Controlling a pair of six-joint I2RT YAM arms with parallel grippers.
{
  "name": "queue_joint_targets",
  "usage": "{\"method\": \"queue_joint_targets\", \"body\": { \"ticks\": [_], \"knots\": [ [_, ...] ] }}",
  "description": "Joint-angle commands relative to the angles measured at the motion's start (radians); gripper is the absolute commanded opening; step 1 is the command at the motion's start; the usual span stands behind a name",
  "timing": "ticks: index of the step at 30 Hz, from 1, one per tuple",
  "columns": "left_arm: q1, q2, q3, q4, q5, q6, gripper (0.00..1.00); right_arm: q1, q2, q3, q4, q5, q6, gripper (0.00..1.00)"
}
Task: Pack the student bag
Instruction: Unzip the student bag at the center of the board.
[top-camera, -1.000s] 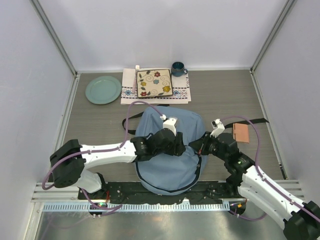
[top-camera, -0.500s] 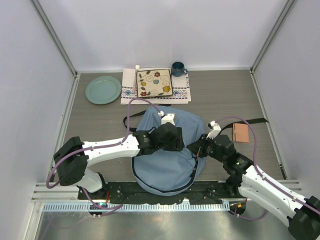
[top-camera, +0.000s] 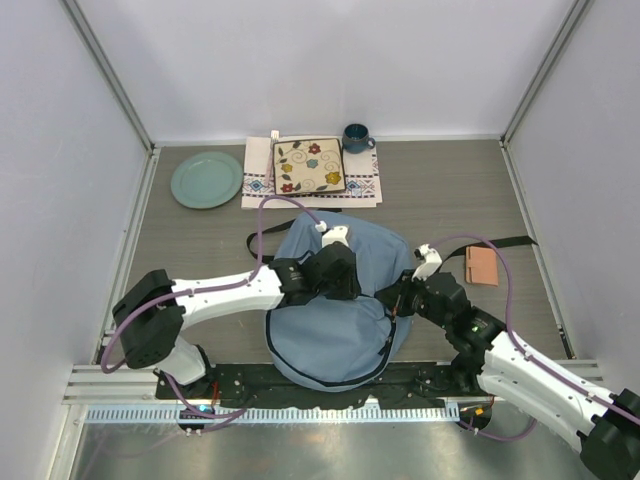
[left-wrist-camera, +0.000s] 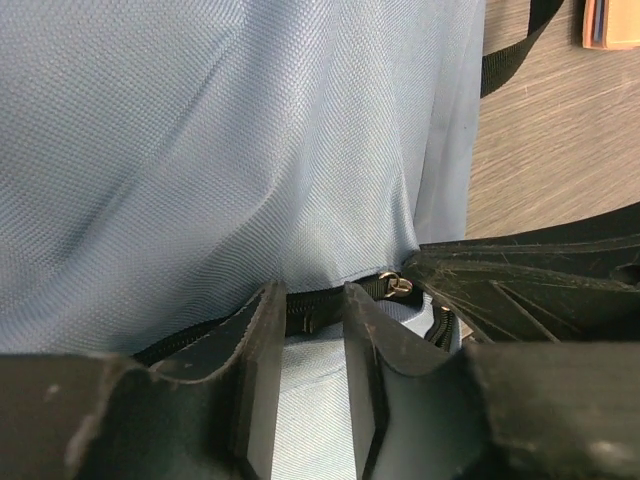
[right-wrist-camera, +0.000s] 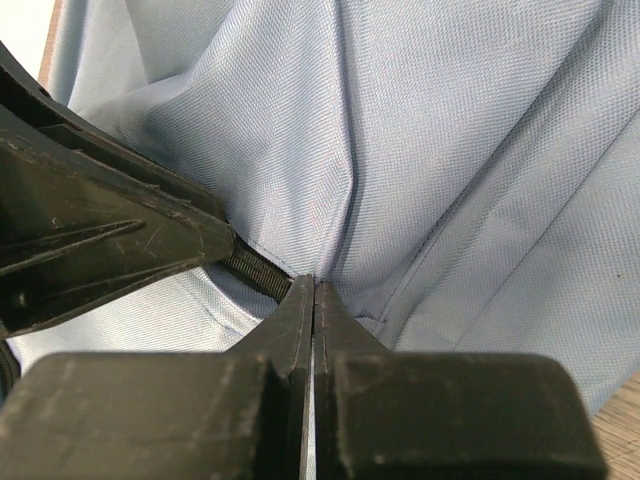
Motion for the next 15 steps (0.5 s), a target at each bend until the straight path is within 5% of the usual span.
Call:
{"method": "queue_joint_targets", "body": {
  "ticks": [1,6,8,13,15],
  "knots": [
    [0.003,0.117,-0.024,-0.102,0.047,-0.008,0.29,0.018,-0.011,-0.017,-0.051,-0.027,-0.004,0.01],
    [0.003,0.13,-0.022,-0.073,0.07,0.001,0.14,0.018,-0.014,-0.018,-0.055,-0.019,-0.004,0.01],
    [0.003,0.13,-0.022,-0.068,0.078,0.008,0.0,0.018,-0.014,-0.02,-0.057,-0.013,-0.002,0.01],
    [0.003,0.111,-0.025,-0.053,0.092,0.043,0.0,0.017,-0.021,-0.014,-0.086,0.042,0.027,0.02],
    [0.003,0.096,-0.028,-0.043,0.08,0.055,0.0,0.018,-0.031,0.0,-0.123,0.141,0.059,0.2]
  ]
}}
